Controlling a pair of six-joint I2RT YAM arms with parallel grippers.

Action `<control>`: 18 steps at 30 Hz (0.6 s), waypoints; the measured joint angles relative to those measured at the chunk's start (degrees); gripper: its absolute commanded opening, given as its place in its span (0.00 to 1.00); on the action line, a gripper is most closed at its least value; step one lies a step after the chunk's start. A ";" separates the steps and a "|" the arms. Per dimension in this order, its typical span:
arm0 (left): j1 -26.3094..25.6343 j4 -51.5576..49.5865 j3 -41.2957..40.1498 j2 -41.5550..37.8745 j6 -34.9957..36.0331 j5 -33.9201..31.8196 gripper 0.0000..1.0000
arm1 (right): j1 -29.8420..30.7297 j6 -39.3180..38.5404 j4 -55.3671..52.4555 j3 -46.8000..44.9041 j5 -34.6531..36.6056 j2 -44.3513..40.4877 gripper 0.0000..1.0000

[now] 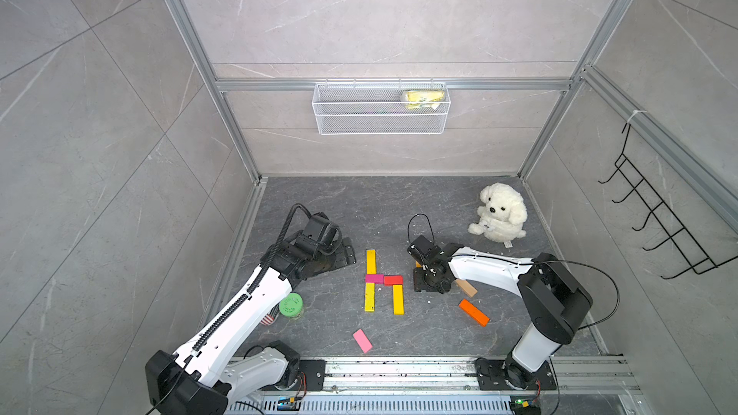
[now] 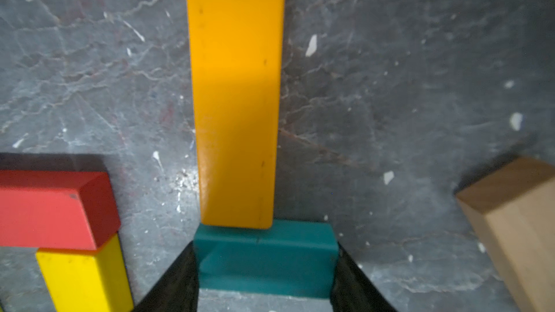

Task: Assemble the letter h with building blocks
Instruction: Assemble the building block at the center of the board.

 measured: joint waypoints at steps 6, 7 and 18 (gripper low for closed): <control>0.04 0.22 -0.48 0.00 0.00 0.02 0.89 | -0.11 -0.02 0.04 0.00 0.00 0.04 0.46; 0.04 0.28 -0.48 0.00 0.00 0.02 0.90 | -0.11 -0.04 0.02 0.00 0.00 0.04 0.46; 0.04 0.44 -0.76 0.00 0.00 0.00 0.90 | -0.20 0.07 0.37 -0.13 0.02 0.07 0.73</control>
